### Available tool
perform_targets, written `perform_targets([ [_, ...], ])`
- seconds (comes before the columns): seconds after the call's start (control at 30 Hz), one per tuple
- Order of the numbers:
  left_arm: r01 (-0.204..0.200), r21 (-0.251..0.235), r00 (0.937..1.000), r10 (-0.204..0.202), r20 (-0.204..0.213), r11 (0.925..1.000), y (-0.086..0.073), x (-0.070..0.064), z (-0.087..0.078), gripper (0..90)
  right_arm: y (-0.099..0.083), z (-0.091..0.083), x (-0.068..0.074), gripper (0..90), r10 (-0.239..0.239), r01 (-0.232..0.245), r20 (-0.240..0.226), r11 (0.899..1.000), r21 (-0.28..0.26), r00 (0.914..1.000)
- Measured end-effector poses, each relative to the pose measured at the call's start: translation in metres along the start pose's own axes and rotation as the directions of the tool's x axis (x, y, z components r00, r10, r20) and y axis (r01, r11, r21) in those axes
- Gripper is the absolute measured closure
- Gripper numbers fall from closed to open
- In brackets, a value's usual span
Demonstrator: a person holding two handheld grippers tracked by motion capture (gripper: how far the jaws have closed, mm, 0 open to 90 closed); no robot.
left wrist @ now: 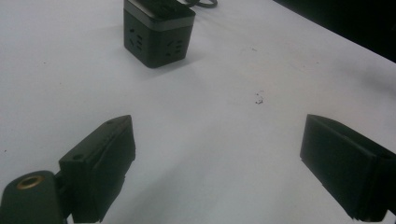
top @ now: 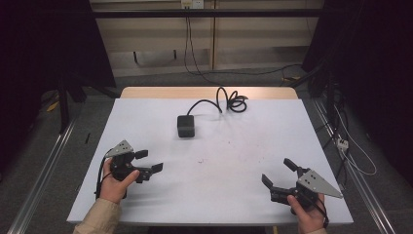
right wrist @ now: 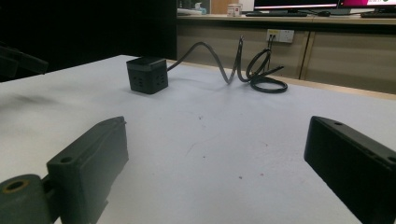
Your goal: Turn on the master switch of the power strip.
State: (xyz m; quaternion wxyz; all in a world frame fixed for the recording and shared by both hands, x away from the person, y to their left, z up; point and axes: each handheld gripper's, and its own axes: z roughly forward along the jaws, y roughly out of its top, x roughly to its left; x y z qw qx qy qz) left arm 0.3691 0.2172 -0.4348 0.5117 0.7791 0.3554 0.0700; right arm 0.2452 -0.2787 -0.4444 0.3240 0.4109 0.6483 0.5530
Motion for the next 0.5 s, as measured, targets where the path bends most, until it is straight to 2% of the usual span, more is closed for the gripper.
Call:
perform_targets([
  [0.5, -0.002, -0.015, 1.0000, 0.002, -0.003, 0.9999, -0.0088, 0.0004, -0.0060, 9.2, -0.0011, 0.0032, -0.0002, 5.8, -0.002, 0.002, -0.006, 1.000, 0.010, 1.0000],
])
